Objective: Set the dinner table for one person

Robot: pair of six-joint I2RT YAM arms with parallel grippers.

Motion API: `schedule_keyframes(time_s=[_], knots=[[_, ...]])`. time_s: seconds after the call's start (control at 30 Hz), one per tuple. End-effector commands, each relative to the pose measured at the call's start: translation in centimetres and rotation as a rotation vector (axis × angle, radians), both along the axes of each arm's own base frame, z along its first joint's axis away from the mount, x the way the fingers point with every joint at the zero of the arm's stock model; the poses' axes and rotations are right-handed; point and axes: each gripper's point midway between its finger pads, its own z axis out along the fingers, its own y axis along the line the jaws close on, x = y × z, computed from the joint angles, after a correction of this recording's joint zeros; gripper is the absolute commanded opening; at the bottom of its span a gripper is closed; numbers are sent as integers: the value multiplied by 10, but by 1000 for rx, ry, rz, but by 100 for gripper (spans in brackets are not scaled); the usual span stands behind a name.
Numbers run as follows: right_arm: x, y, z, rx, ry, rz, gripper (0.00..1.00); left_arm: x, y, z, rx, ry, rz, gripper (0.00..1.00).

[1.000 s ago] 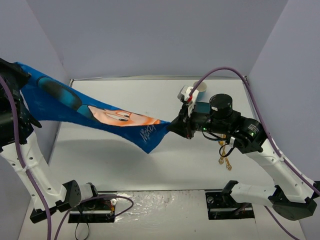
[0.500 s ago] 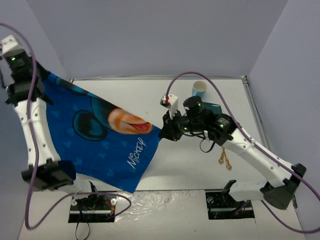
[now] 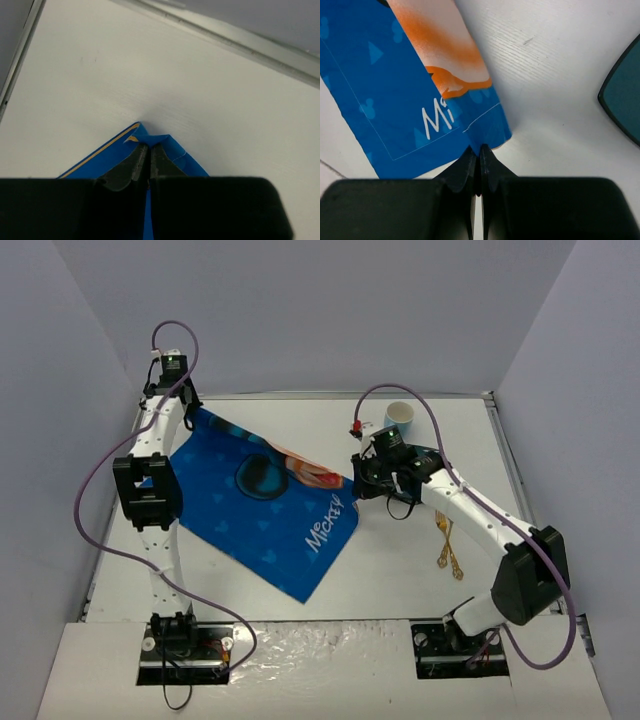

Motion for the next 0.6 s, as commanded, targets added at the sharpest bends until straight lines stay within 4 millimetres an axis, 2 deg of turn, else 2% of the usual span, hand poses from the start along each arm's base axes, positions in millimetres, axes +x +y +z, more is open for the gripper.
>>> schedule_keyframes(time_s=[0.0, 0.03, 0.07, 0.1, 0.17, 0.23, 0.37, 0.57], knots=[[29, -6, -17, -62, -18, -36, 0, 43, 12, 97, 24, -318, 54, 0], [31, -6, -18, -62, -19, -40, 0, 46, 9, 101, 25, -333, 47, 0], [37, -5, -28, -73, -4, -45, 0, 54, 5, 88, 27, -324, 35, 0], [42, -5, -35, -78, 6, -51, 0, 58, 3, 84, 25, -325, 32, 0], [48, -4, -43, -80, 19, -63, 0, 66, 0, 66, 15, -306, 30, 0], [53, -3, -48, -79, 32, -73, 0, 71, 0, 59, 6, -306, 31, 0], [63, -3, -55, -81, 46, -99, 0, 82, -6, 42, -10, -313, 18, 0], [88, -22, -49, -101, 12, -225, 0, 98, -23, 36, -24, -351, -26, 0]])
